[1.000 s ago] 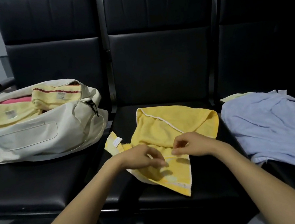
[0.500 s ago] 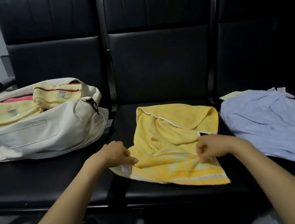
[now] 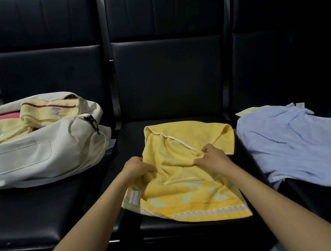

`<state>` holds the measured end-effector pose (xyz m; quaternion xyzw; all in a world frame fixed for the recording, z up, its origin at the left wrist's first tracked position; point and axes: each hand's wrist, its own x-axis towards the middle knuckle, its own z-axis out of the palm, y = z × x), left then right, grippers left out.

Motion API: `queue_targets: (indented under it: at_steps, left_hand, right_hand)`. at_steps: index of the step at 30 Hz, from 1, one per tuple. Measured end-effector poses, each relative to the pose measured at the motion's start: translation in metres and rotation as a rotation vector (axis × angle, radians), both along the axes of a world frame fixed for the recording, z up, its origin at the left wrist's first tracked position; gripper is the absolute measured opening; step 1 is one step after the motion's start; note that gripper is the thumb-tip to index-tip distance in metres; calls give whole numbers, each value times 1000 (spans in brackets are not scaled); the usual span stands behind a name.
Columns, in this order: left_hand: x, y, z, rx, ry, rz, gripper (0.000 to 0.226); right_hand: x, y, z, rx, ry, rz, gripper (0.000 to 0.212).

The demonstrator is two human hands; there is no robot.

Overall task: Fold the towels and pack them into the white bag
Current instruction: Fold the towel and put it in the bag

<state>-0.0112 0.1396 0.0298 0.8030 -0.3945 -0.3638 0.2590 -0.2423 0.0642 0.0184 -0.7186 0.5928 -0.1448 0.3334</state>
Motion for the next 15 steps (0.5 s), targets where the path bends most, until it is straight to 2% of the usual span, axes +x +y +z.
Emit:
queue_targets:
  at_steps: [2, 4, 7, 9, 11, 13, 15]
  left_hand:
    - [9, -1, 3, -67, 104, 88, 32]
    - [26, -2, 5, -119, 195, 228, 44]
    - [50, 3, 7, -161, 148, 303, 39]
    - [60, 10, 7, -67, -83, 207, 44]
    - [58, 20, 9, 146, -295, 7, 46]
    - [50, 26, 15, 304, -342, -146, 46]
    - [49, 25, 17, 289, -269, -170, 66]
  right_hand:
    - [-6, -1, -5, -25, 114, 96, 66]
    - [-12, 0, -9, -18, 118, 129, 85]
    - [-20, 3, -1, 9, 102, 187, 100]
    - [-26, 4, 6, 36, 176, 278, 95]
    - [-35, 5, 16, 92, 305, 385, 85]
    - [-45, 4, 26, 181, 407, 444, 83]
    - [-54, 1, 30, 229, 426, 429, 76]
